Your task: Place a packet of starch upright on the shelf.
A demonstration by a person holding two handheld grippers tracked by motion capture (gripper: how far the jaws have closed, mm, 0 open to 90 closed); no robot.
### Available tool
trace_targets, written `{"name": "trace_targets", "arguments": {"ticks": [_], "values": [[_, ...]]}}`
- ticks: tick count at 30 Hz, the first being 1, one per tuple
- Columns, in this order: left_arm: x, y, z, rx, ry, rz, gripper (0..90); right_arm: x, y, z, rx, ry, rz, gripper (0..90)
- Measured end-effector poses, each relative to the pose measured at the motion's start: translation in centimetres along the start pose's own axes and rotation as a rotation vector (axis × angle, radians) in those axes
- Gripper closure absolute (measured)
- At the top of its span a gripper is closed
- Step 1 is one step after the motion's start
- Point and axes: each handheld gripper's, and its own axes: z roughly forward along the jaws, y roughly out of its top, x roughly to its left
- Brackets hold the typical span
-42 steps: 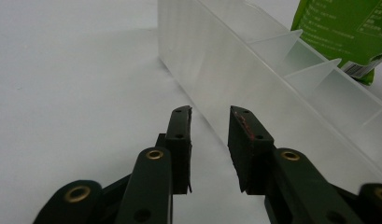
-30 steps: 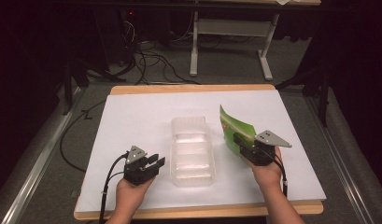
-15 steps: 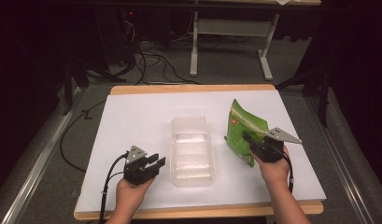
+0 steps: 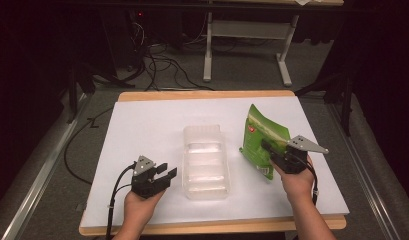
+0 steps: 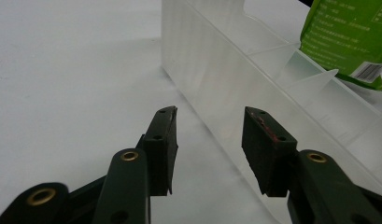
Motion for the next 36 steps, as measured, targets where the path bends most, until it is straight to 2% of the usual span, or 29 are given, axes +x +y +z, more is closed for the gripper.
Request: {"name": "trace_targets", "arguments": {"ticks": [13, 18, 19, 20, 25, 28, 33, 36], "values": [[0.2, 0.4, -0.4, -0.015, 0.021, 0.02, 52.9, 0.8, 1.0, -1.2, -0.046, 0.05, -0.026, 85.4], [0.1, 0.9, -1.2, -0.026, 0.044, 0.059, 51.5, 1.3, 1.6, -1.7, -0.065, 0.072, -0.039, 85.5], [0.1, 1.1, -1.4, -0.024, 0.045, 0.07, 50.7, 1.4, 1.7, -1.8, -0.07, 0.076, -0.038, 85.4], [0.2, 1.1, -1.6, -0.029, 0.064, 0.093, 50.6, 1.6, 2.1, -2.0, -0.079, 0.091, -0.05, 85.5], [0.5, 1.1, -1.7, -0.029, 0.083, 0.105, 50.1, 2.0, 2.8, -2.4, -0.098, 0.113, -0.061, 85.5], [0.8, 1.0, -1.7, -0.029, 0.094, 0.128, 47.4, 2.3, 3.2, -2.3, -0.096, 0.129, -0.071, 85.5], [1.0, 1.2, -1.8, -0.05, 0.082, 0.126, 44.1, 2.3, 3.7, -1.9, -0.097, 0.159, -0.066, 85.5], [1.3, 1.8, -2.2, -0.048, 0.066, 0.112, 38.1, 2.5, 4.3, -1.6, -0.095, 0.179, -0.08, 85.5]]}}
